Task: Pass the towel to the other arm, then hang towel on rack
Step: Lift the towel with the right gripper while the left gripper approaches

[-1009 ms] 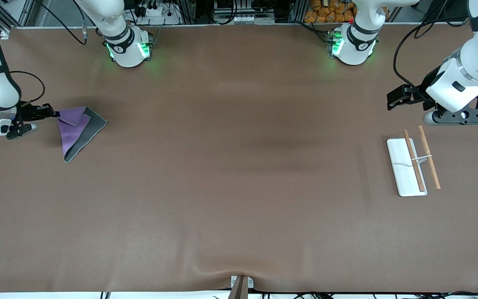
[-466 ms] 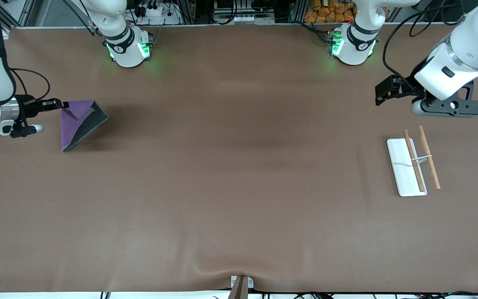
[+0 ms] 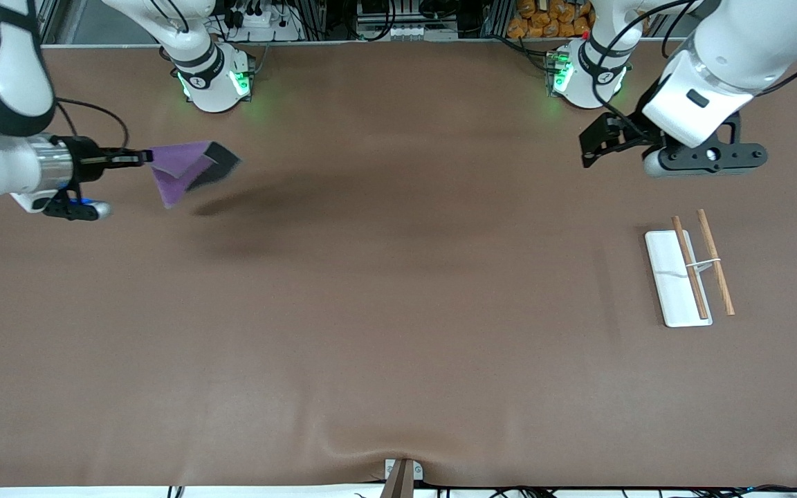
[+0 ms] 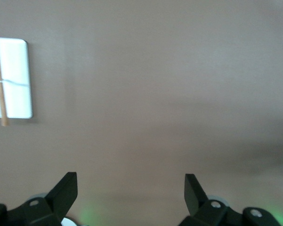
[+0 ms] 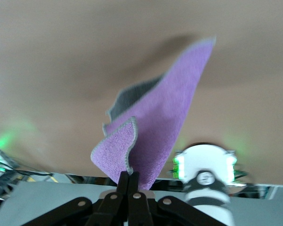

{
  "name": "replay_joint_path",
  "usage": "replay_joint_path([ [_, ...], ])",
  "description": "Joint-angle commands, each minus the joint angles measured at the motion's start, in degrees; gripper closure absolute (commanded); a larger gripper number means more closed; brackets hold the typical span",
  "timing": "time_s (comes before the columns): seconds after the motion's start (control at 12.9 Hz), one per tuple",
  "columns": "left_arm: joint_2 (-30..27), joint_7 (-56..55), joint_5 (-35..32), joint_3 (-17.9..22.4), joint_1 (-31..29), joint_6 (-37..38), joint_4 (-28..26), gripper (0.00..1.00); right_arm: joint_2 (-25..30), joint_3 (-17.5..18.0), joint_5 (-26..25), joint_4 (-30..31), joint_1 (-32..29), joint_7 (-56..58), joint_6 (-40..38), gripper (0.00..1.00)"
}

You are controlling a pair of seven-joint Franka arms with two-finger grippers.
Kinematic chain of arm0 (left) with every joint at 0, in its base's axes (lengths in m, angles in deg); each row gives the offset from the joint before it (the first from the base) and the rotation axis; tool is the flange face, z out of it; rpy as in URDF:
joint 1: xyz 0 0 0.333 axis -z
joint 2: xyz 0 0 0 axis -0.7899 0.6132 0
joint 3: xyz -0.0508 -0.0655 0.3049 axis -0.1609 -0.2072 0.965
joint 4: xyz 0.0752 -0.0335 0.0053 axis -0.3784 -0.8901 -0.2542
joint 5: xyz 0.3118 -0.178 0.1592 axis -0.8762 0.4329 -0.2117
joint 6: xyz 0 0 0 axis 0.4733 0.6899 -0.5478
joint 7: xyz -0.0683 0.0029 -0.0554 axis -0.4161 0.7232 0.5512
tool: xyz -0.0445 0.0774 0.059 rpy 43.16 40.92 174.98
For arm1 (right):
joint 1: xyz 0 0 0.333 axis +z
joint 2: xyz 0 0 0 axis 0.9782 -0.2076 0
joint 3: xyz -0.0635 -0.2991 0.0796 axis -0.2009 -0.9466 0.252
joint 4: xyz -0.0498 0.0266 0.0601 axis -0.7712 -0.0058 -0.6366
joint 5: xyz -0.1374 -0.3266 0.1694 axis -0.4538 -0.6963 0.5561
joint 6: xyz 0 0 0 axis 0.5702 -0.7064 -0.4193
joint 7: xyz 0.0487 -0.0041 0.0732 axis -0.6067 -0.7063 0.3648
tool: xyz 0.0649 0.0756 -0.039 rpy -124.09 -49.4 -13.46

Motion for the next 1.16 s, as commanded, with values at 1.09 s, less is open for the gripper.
replay_joint_path([
  [1.09,10.44,-52.04,2.92,0.15,19.3,-17.1,1.62,0.0,-3.56,-0.92,42.2,-8.67,24.51,-54.65,26.96,1.0],
])
